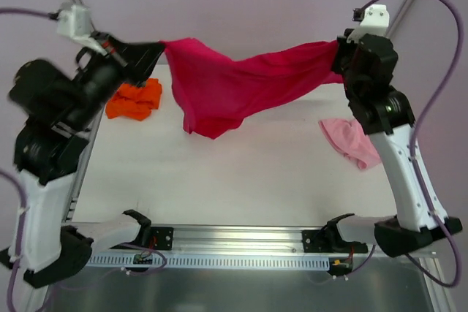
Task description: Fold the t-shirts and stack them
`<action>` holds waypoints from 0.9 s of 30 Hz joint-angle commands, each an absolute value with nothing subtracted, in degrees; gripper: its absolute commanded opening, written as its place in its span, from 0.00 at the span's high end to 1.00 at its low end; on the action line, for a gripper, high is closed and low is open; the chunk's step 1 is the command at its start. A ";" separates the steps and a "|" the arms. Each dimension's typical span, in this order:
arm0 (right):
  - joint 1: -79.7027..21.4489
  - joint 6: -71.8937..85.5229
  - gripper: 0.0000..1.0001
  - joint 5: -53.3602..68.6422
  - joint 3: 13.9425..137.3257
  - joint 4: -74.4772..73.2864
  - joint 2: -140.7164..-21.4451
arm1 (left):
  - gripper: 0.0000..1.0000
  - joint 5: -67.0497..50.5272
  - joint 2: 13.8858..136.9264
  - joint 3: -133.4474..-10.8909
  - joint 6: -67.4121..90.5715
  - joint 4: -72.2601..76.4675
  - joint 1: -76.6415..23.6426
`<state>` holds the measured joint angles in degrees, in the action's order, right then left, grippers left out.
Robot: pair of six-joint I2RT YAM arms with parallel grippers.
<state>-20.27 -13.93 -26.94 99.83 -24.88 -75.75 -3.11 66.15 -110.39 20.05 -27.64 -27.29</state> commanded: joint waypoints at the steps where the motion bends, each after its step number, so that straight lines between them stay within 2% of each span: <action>1: -23.90 -17.48 0.99 -22.00 96.16 -32.24 -67.61 | 1.00 -11.50 58.21 -105.47 22.15 -31.80 -27.42; 6: -24.52 -15.47 0.99 -20.83 86.76 -36.64 -53.38 | 1.00 -23.79 51.52 -111.86 20.48 -38.58 -27.51; 12: -24.70 -13.36 0.99 -23.37 81.04 -36.48 -43.17 | 1.00 -31.97 48.60 -118.20 18.99 -34.20 -27.33; 16: -24.78 -14.23 0.99 -28.12 81.56 -32.18 -35.70 | 1.00 -37.95 49.31 -121.55 19.69 -31.91 -26.72; 22: -24.70 -17.23 0.99 -25.14 91.73 -40.33 -36.30 | 1.00 -36.66 50.62 -125.76 18.72 -31.98 -26.46; 26: -24.70 -17.66 0.99 -25.48 91.68 -39.03 -36.73 | 1.00 -31.31 52.91 -126.48 16.27 -34.97 -26.37; 27: -24.70 -19.06 0.99 -26.97 91.06 -37.72 -37.96 | 1.00 -26.94 54.13 -126.21 14.78 -35.59 -26.37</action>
